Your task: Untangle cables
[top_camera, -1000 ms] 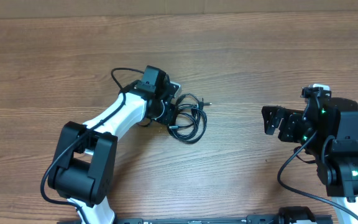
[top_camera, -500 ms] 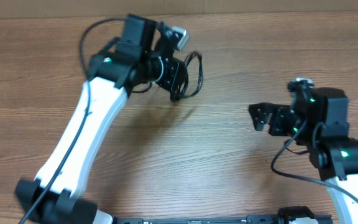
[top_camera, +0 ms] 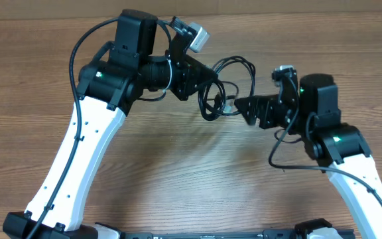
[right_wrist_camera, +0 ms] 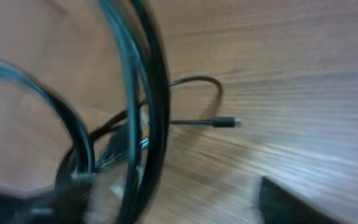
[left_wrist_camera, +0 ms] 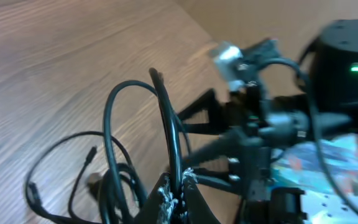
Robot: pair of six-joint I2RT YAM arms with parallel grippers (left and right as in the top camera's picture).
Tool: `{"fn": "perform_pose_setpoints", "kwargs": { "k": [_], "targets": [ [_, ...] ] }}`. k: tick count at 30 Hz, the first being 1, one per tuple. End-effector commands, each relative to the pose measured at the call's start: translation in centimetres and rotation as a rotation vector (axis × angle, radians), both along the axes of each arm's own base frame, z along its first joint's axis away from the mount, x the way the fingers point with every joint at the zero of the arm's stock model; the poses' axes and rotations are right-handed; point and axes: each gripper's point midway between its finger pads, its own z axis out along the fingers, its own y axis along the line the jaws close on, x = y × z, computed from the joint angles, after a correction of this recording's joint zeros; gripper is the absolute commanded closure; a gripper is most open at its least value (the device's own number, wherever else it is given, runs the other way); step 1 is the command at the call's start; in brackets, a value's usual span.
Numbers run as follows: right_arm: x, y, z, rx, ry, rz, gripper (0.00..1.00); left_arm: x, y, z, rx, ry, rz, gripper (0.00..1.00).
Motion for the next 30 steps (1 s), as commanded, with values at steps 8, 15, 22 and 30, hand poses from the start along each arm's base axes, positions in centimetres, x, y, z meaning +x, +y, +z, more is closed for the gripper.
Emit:
{"fn": "perform_pose_setpoints", "kwargs": {
  "k": [8, 15, 22, 30],
  "targets": [
    [3.2, -0.3, -1.7, 0.027, 0.069, -0.139, 0.96, -0.5, 0.1, -0.3, 0.024, 0.043, 0.019, 0.96],
    [2.6, -8.9, -5.2, -0.348, 0.128, -0.489, 0.96, 3.9, 10.4, -7.3, 0.564, 0.066, 0.556, 0.96],
    [2.3, -13.0, -1.2, -0.483, 0.032, -0.666, 0.96, 4.2, 13.3, -8.1, 0.680, 0.071, 0.683, 0.96],
    [2.6, -7.4, 7.5, -0.182, -0.118, -0.447, 0.96, 3.3, 11.0, -8.2, 0.569, 0.153, 0.618, 0.90]
  ]
}}
